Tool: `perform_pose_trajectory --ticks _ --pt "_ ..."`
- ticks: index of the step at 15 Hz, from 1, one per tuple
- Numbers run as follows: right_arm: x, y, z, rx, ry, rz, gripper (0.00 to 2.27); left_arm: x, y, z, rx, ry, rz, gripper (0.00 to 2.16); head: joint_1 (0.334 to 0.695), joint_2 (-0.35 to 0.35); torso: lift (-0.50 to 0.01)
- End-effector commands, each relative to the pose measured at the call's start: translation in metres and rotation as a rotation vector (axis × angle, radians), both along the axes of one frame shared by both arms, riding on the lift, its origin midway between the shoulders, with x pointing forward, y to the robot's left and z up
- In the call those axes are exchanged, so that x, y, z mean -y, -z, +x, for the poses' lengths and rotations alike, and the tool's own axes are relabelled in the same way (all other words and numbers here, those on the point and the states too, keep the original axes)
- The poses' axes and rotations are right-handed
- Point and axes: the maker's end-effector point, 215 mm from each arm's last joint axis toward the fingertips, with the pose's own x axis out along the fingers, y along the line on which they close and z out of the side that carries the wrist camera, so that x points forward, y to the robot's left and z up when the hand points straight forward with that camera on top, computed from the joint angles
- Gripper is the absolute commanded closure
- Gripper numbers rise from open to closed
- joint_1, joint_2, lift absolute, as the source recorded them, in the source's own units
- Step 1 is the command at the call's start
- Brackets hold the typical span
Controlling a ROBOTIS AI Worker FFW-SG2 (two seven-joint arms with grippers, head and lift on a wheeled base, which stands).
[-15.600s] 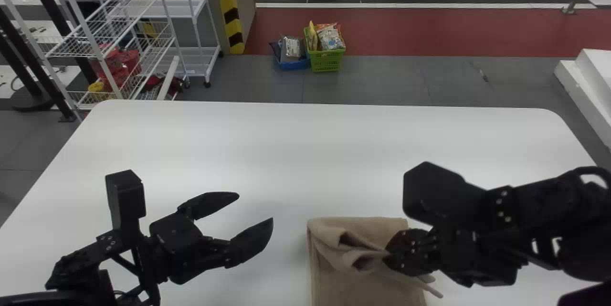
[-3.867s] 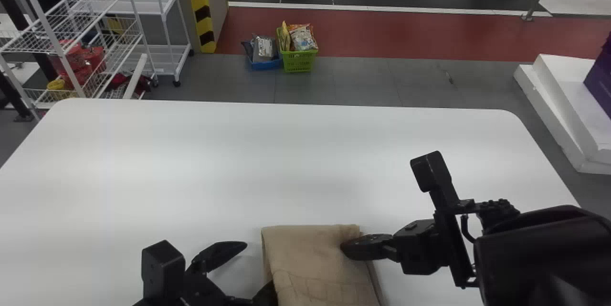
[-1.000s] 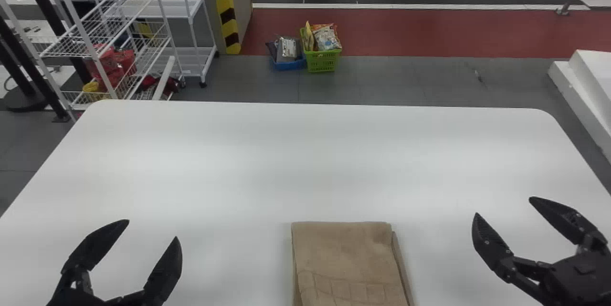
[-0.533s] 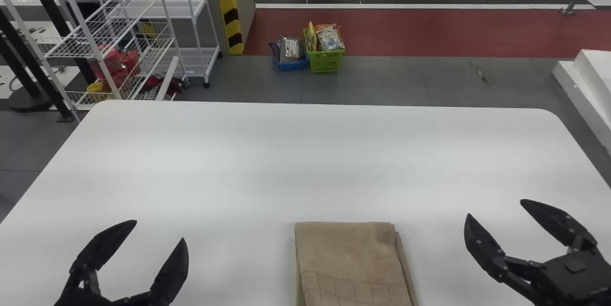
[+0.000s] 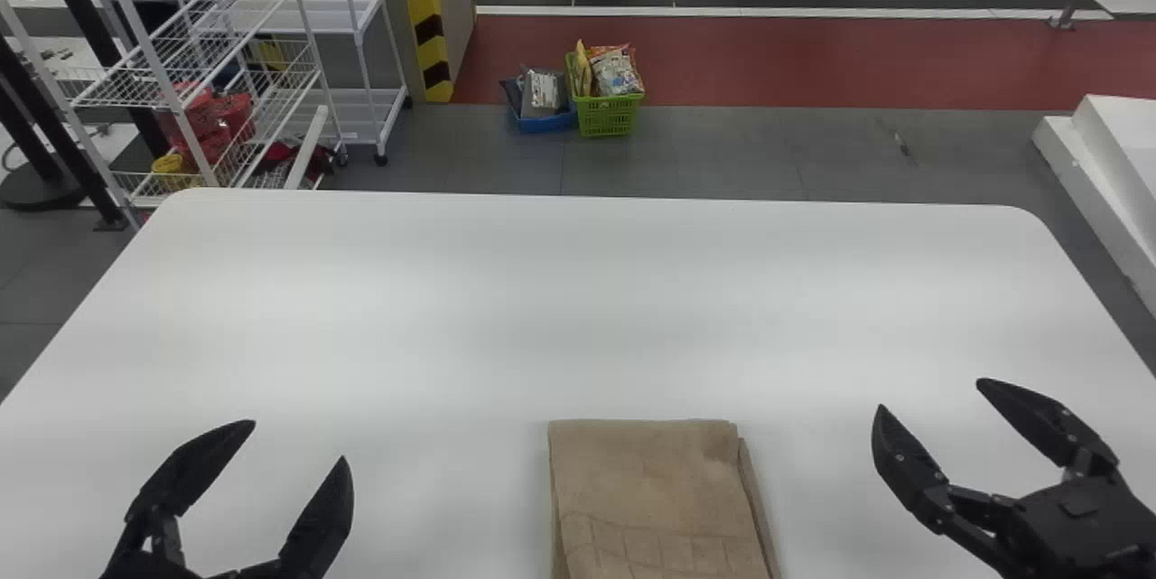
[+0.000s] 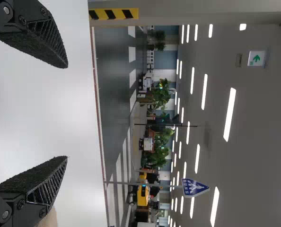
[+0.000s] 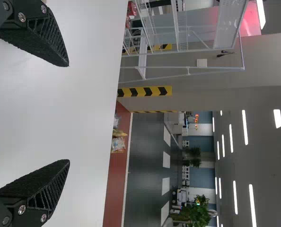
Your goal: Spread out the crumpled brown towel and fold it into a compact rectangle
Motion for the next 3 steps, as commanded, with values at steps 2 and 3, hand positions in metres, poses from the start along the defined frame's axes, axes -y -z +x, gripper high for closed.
perform_pose_trajectory --ticks 2,3 --pt "-0.0013 -0.002 -0.0003 0.009 -0.002 0.008 0.09 -0.0006 0.0011 -0.0019 0.001 -0.002 0.0 0.14 0.695 0.026 -0.127" --pt "-0.003 -0.0028 -0.0001 0.012 -0.005 0.009 0.09 -0.0015 0.001 -0.0021 0.003 -0.004 0.001 0.14 0.695 0.027 -0.127"
